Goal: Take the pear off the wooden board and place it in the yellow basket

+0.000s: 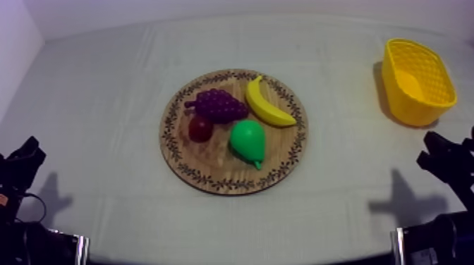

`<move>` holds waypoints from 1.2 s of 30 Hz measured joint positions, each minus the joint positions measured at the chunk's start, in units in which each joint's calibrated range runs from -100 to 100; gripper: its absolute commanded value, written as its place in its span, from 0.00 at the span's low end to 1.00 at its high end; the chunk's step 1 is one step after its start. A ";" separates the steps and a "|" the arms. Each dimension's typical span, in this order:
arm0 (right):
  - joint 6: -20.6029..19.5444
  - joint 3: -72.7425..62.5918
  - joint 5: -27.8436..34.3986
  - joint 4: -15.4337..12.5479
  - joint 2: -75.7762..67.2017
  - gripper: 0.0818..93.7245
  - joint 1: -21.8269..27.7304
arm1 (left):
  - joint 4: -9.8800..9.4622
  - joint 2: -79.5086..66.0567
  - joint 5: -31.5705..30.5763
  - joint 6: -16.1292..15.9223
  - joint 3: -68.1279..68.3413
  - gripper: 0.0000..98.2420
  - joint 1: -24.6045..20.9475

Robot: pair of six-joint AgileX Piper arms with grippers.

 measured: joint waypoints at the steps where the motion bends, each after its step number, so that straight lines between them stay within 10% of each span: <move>1: 0.01 0.00 -0.04 0.00 0.00 0.02 0.00 | 0.00 0.00 0.00 0.00 0.00 0.00 0.00; 36: 3.57 -1.78 0.70 0.15 -0.04 0.00 -2.08 | 0.00 0.00 0.00 0.00 0.00 0.00 0.00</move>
